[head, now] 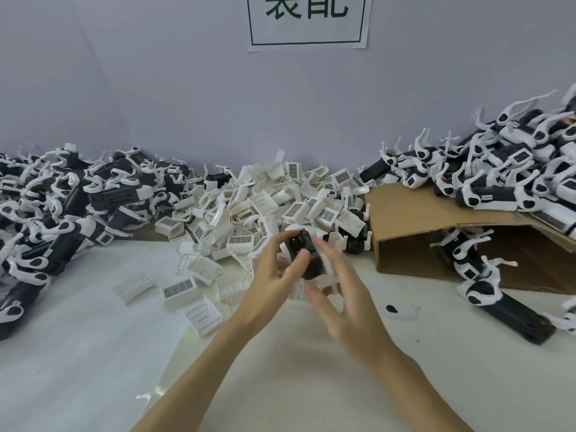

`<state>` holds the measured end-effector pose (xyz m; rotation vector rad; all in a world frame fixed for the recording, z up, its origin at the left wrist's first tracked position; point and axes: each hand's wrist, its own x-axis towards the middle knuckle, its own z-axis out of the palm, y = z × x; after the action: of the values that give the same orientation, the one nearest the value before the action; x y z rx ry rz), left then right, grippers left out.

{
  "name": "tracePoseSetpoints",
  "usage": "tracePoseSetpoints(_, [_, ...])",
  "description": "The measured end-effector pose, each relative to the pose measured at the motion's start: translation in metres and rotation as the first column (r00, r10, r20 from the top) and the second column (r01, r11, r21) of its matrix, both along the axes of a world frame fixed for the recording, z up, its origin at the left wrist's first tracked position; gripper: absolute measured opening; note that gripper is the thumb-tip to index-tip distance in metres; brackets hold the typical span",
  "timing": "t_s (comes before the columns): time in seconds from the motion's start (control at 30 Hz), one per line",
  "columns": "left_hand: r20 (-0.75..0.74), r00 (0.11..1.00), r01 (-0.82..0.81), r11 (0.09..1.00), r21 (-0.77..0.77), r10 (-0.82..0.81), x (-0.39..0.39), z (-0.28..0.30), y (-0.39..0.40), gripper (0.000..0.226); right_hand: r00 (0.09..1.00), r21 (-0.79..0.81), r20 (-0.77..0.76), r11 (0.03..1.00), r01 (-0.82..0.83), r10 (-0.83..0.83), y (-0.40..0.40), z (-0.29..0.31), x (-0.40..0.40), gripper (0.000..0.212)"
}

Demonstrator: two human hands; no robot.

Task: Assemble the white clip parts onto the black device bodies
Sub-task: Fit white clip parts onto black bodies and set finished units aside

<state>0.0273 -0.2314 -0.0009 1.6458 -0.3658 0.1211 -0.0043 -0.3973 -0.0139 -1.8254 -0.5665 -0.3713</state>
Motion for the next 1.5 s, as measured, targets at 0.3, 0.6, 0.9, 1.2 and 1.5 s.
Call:
tracePoseSetpoints(0.3, [-0.203,0.962,0.146,0.972,-0.182,-0.182,0.012,0.000,0.025,0.076,0.964,0.113,0.041,0.960,0.257,-0.263,-0.004,0.000,0.008,0.046])
tracePoseSetpoints(0.6, [-0.163,0.880,0.440,0.895,-0.079,-0.447,0.005,0.006,0.027,0.056,0.823,0.445,-0.480,0.893,-0.070,0.303,-0.033,0.013,0.020,0.057])
tracePoseSetpoints(0.9, [-0.123,0.981,0.153,0.988,0.012,-0.150,0.003,0.007,0.012,0.062,0.896,0.551,-0.420,0.825,0.126,0.144,-0.037,0.013,0.025,0.048])
tracePoseSetpoints(1.2, [0.501,0.862,-0.148,0.906,0.396,-0.078,0.002,0.009,0.013,0.065,0.835,0.655,-0.321,0.742,-0.146,0.448,-0.052,0.018,0.027,0.062])
tracePoseSetpoints(1.5, [0.731,0.681,-0.441,0.778,0.447,-0.034,0.003,-0.002,0.004,0.075,0.799,0.514,-0.602,0.767,0.385,0.002,-0.027,0.007,0.023,0.045])
